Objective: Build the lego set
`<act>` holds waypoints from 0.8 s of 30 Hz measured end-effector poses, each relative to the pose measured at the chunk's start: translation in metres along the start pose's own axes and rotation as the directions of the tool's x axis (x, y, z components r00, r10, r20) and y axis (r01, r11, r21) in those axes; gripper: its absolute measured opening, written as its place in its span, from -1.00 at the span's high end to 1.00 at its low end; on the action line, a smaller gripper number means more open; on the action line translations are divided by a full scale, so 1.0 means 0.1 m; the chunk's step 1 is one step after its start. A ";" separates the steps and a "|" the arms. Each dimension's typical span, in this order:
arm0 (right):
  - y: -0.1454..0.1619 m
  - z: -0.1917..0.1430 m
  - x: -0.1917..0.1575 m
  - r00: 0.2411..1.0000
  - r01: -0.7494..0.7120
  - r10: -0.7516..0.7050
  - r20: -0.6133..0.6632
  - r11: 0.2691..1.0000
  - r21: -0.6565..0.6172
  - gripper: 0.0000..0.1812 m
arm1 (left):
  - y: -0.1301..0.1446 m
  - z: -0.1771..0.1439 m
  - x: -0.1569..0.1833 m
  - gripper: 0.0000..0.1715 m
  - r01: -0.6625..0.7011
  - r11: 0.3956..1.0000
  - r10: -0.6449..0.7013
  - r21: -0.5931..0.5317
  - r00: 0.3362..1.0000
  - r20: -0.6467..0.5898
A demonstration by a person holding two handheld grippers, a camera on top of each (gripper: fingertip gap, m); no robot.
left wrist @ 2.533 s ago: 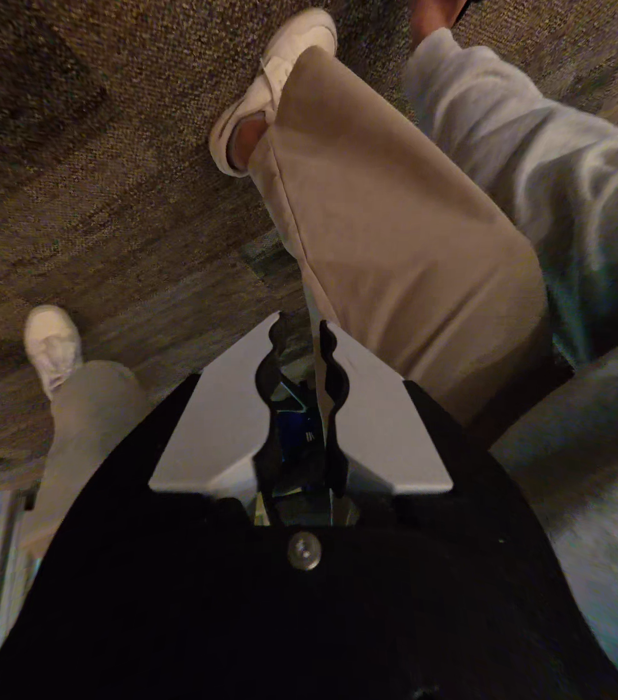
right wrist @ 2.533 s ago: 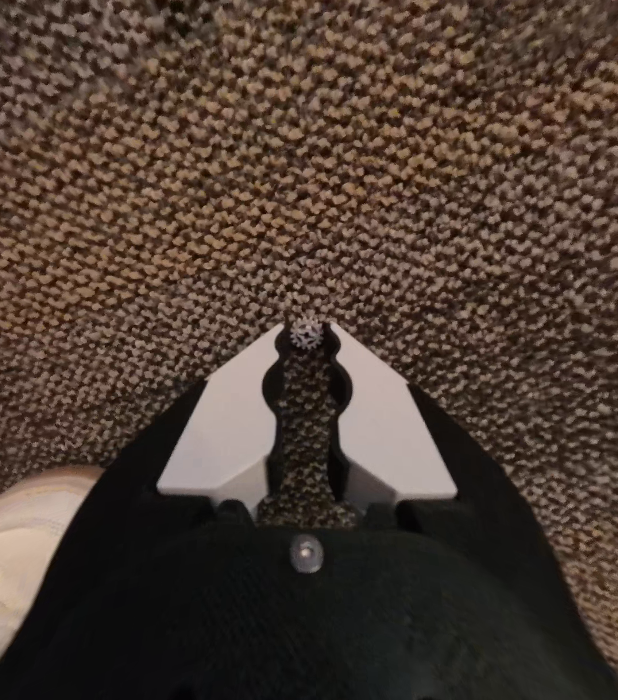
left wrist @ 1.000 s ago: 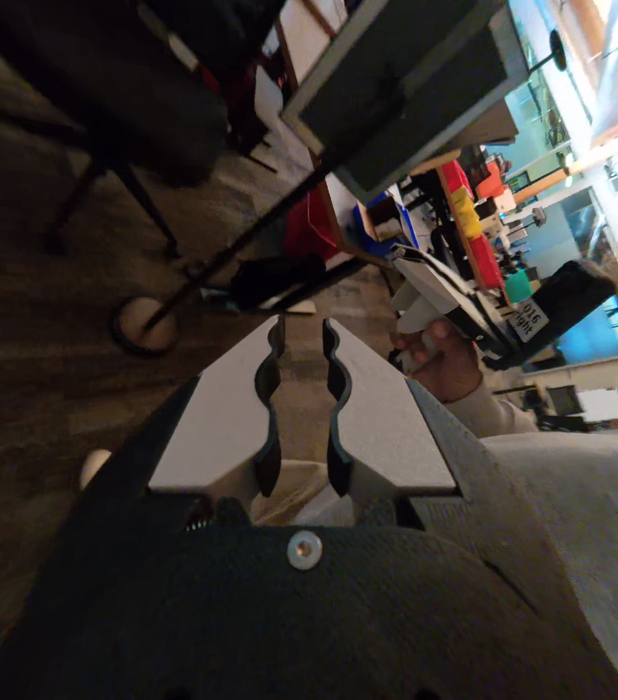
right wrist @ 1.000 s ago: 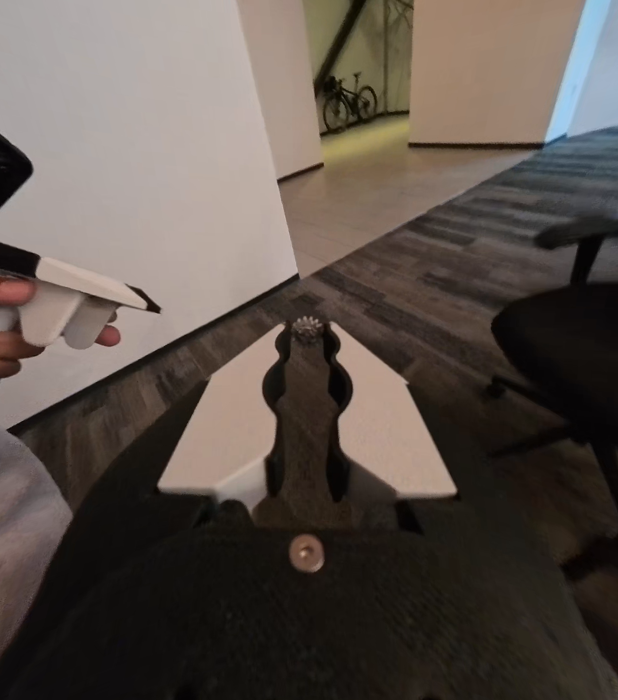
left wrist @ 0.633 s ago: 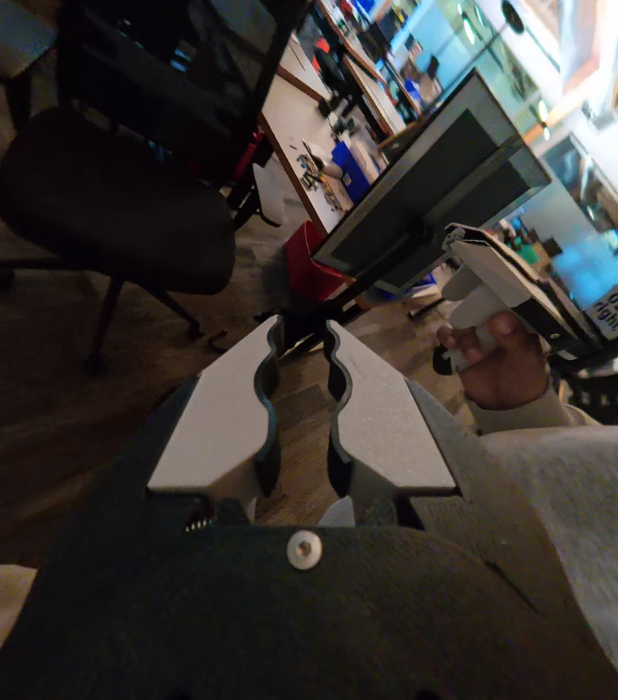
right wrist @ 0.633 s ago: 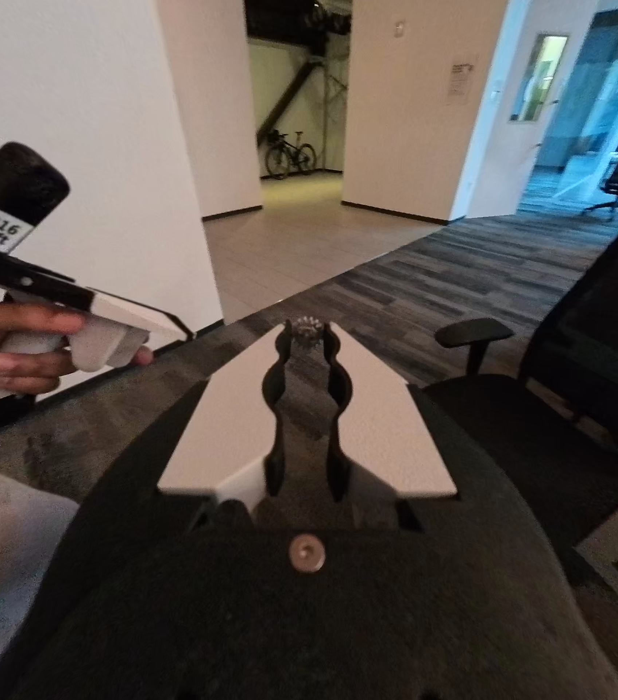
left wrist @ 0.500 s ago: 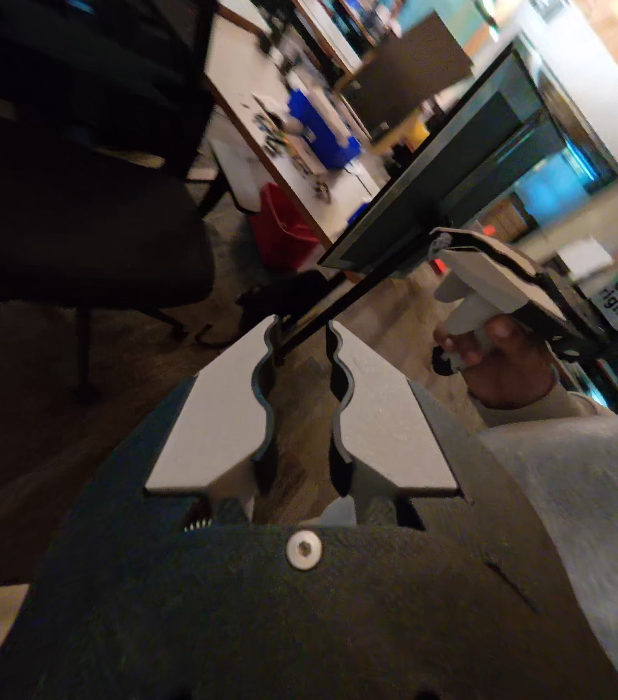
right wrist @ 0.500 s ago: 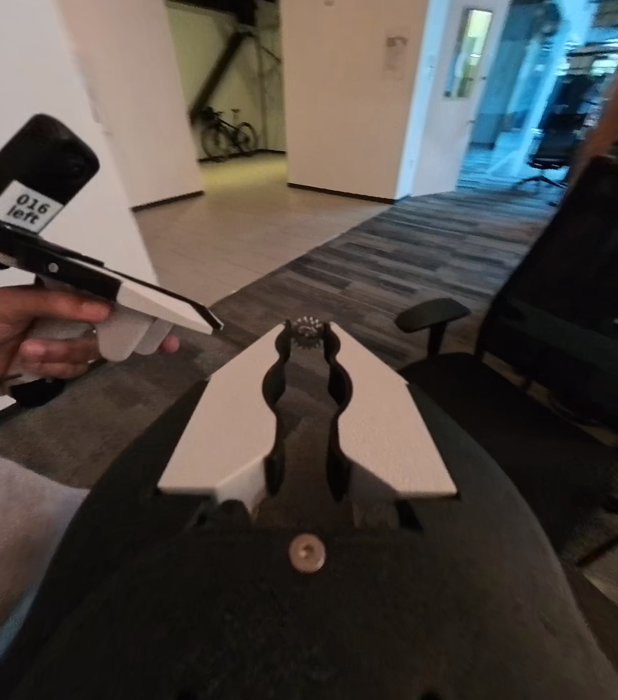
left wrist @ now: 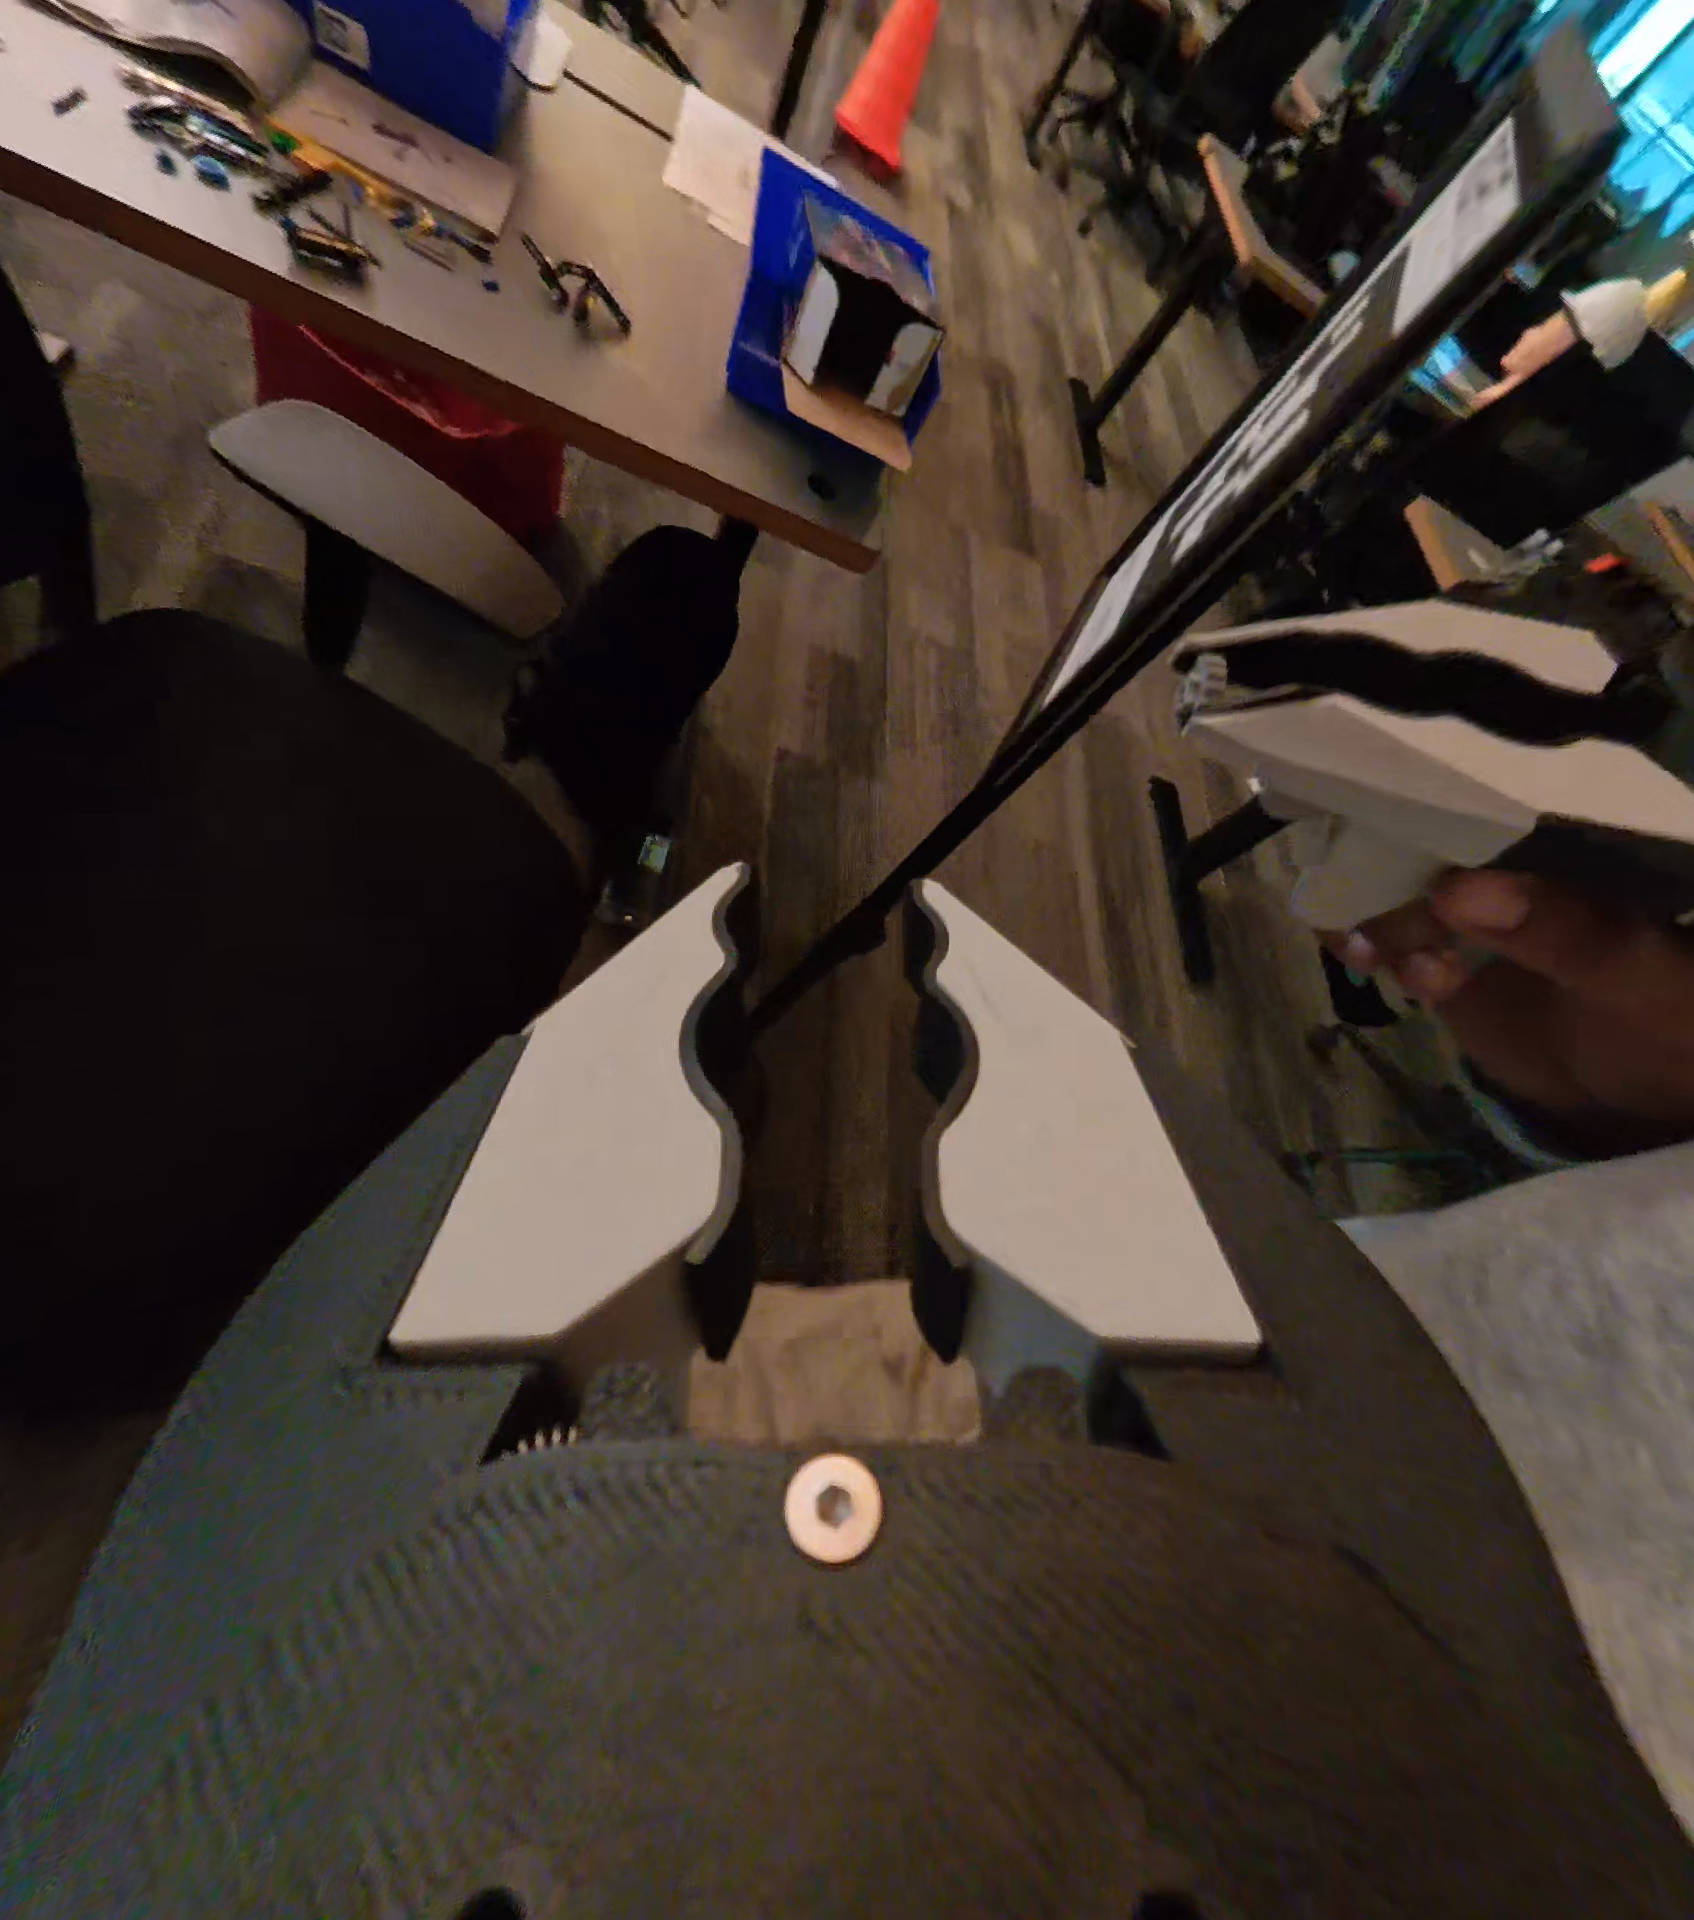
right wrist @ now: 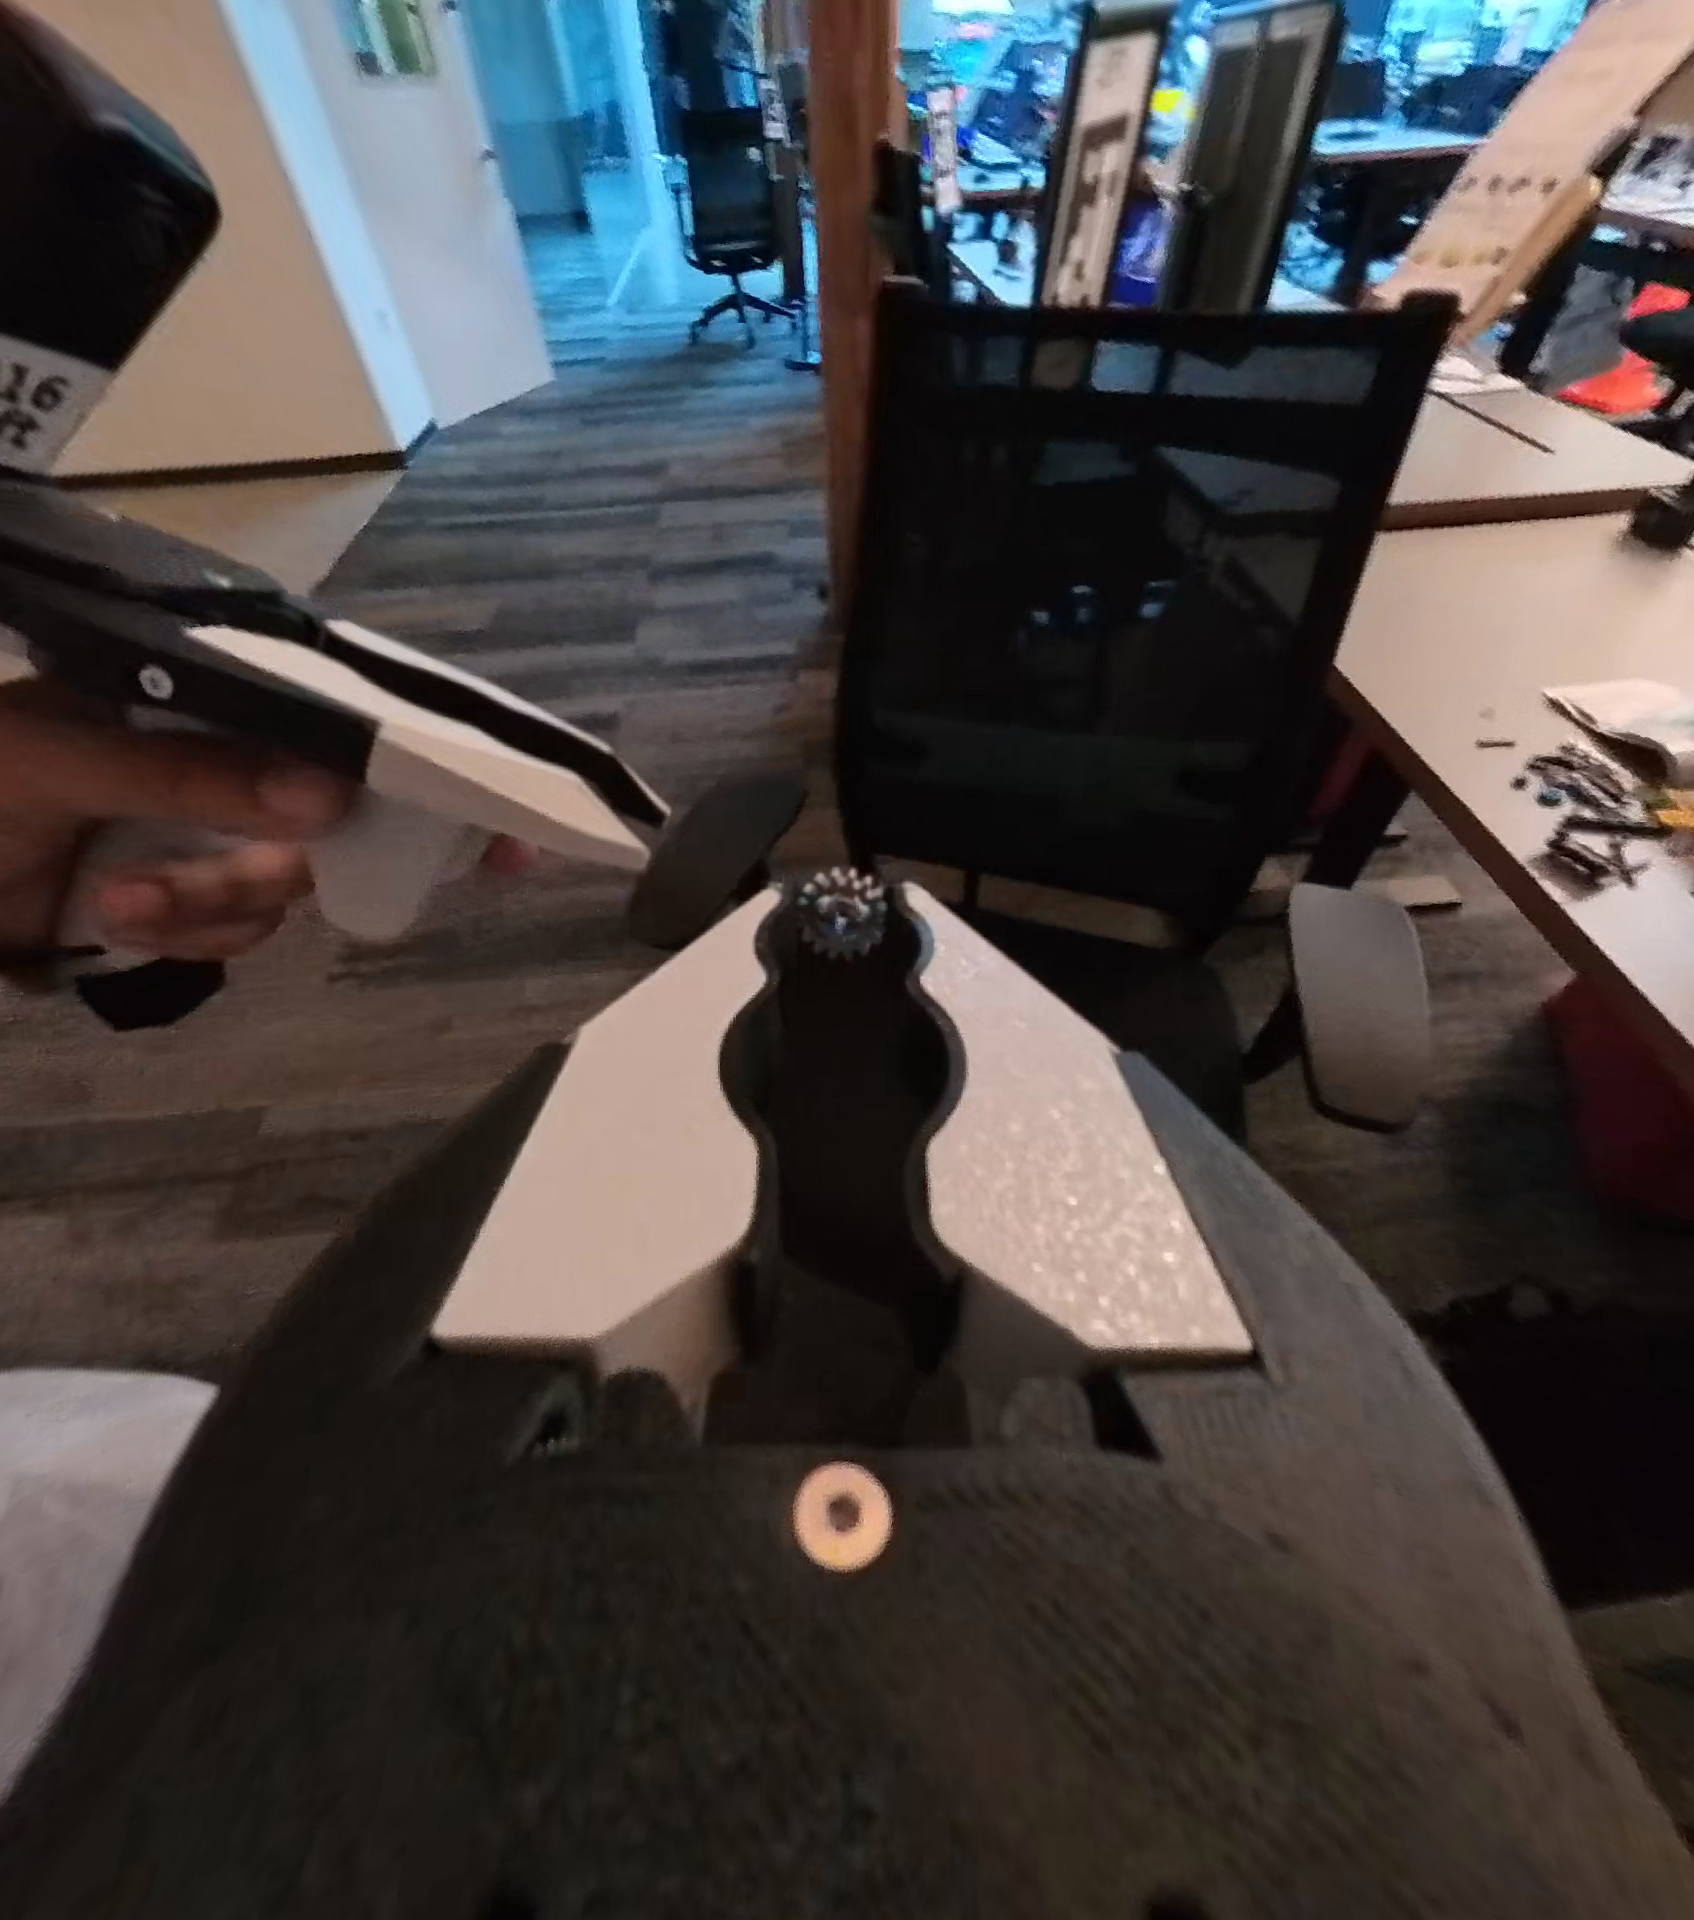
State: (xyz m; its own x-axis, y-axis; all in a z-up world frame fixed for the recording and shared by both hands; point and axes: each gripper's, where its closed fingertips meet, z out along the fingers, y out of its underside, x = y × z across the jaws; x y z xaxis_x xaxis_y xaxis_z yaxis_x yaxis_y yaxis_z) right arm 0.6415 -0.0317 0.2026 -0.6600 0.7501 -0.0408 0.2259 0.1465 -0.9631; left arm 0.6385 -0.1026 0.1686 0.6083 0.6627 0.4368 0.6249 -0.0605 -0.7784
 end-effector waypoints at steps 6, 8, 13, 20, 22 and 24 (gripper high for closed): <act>-0.27 0.42 0.48 0.994 -0.108 0.109 -0.012 0.992 0.063 0.83 | -0.72 0.59 -0.16 0.68 -0.009 1.000 0.009 -0.008 0.997 -0.073; -0.39 0.53 0.64 0.993 -0.111 0.114 -0.030 0.990 0.083 0.83 | -0.85 0.75 -0.20 0.68 -0.088 0.995 0.084 -0.044 0.993 -0.088; -0.72 0.63 0.92 0.989 -0.094 0.103 -0.108 0.992 0.081 0.83 | -1.07 1.13 -0.32 0.69 -0.240 0.960 0.223 -0.144 0.967 -0.126; -0.51 0.60 1.44 0.937 -0.072 0.054 -0.346 0.997 -0.039 0.84 | -1.40 2.26 -0.50 0.56 -0.356 0.922 0.322 -0.155 0.924 -0.207; -0.39 0.60 1.66 0.910 -0.147 0.121 -0.396 0.988 -0.036 0.83 | -1.31 2.70 -0.70 0.55 -0.395 0.896 0.355 -0.203 0.912 -0.205; -0.28 0.64 1.81 0.885 -0.228 0.200 -0.420 0.974 -0.016 0.83 | -1.12 3.04 -0.95 0.55 -0.406 0.876 0.358 -0.261 0.909 -0.213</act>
State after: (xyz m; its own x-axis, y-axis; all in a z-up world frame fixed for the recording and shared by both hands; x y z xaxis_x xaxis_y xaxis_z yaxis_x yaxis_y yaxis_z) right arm 0.4703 0.0586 0.2053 -0.2385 0.9641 -0.1171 0.3817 -0.0178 -0.9241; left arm 0.3623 0.0682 0.0777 0.8809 0.4216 0.2150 0.4282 -0.5167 -0.7414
